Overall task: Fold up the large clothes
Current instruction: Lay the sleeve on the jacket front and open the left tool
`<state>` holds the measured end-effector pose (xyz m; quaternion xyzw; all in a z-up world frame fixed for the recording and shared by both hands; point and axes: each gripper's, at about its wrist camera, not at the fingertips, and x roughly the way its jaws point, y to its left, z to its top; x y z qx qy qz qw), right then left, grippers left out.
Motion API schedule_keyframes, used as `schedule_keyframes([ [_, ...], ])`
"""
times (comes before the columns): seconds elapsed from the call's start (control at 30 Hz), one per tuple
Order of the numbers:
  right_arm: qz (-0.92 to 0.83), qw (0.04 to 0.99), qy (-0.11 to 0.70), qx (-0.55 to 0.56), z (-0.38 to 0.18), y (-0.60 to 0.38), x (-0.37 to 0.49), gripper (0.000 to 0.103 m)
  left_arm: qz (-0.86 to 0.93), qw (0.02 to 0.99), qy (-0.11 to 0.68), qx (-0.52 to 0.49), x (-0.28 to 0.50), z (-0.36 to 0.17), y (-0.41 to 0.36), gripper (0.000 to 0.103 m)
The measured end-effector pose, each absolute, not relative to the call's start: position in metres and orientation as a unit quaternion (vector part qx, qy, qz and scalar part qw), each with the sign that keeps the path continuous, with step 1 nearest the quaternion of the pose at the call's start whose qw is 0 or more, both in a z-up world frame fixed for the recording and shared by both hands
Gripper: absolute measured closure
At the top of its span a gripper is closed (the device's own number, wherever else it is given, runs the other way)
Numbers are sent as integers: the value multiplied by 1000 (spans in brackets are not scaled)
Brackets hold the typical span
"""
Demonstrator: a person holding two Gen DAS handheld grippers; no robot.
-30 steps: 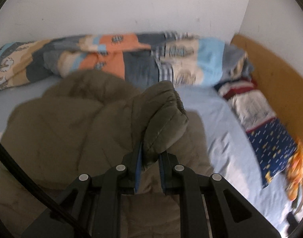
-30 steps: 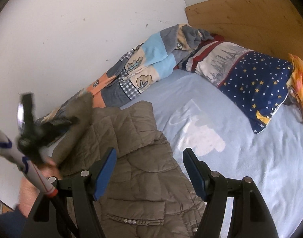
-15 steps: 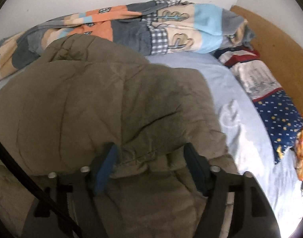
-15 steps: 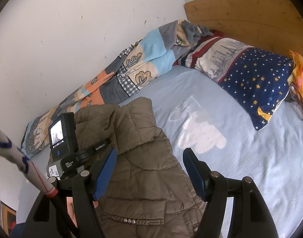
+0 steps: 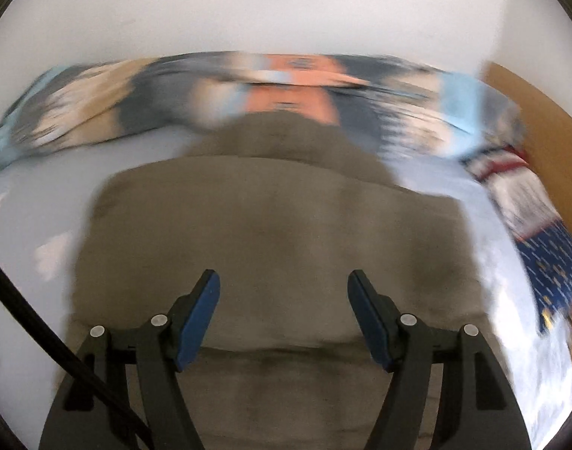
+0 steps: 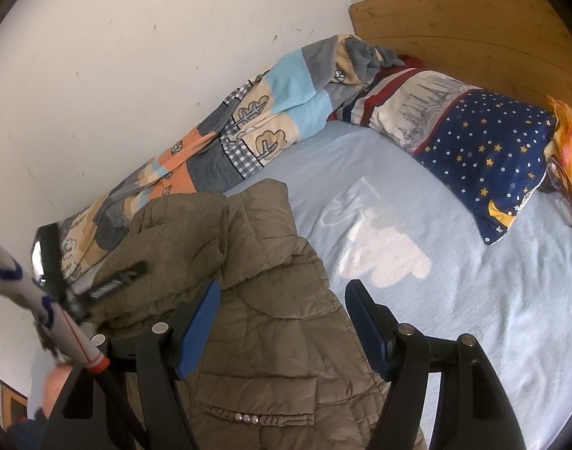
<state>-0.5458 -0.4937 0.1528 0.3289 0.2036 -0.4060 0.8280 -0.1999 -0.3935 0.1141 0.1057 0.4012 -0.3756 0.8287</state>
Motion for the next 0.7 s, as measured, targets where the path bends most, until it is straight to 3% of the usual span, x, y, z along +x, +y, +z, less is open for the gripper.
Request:
schedule_keyframes([
  [0.13, -405, 828, 208, 328, 151, -492, -541, 29, -306, 836, 443, 104, -144, 85, -366, 34],
  [0.37, -404, 828, 224, 318, 145, -490, -526, 29, -291, 821, 468, 148, -137, 45, -383, 31],
  [0.6, -404, 825, 225, 325, 143, -490, -524, 29, -307, 859, 383, 147, -181, 102, -396, 31],
  [0.7, -402, 827, 220, 327, 144, -489, -526, 29, -363, 825, 405, 154, -201, 106, -430, 31],
])
